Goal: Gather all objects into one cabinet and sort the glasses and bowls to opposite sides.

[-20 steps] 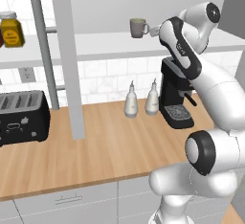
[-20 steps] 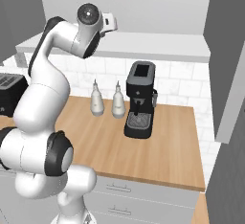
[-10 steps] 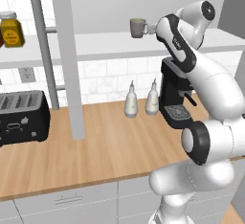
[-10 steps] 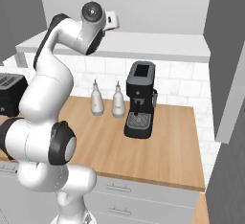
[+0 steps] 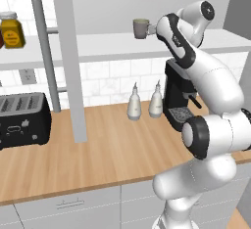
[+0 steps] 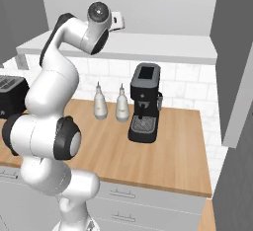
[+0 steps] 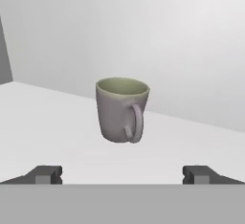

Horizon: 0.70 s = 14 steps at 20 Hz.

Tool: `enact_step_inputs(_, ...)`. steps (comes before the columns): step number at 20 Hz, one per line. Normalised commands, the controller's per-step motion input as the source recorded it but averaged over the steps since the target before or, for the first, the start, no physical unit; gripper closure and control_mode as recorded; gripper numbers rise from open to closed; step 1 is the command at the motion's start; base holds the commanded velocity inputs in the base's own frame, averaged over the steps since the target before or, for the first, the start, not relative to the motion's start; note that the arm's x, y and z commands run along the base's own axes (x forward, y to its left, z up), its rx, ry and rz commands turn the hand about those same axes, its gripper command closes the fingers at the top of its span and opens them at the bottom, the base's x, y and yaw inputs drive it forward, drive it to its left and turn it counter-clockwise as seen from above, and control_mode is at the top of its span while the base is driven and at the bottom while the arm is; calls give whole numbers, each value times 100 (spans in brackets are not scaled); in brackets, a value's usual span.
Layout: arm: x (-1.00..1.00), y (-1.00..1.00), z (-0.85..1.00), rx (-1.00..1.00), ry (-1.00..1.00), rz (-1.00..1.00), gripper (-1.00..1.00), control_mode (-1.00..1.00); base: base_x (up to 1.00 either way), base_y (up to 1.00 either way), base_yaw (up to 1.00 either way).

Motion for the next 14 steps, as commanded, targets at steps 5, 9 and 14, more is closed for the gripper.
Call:
enact_step_inputs(5,19,0,-9,0,0,0,-100,-100,0,0,0)
enact_step_inputs(9,20,0,0,0,0,0,-100,-100,0,0,0)
enact_step_inputs(14,31,0,0,0,0,0,-100,-100,0,0,0)
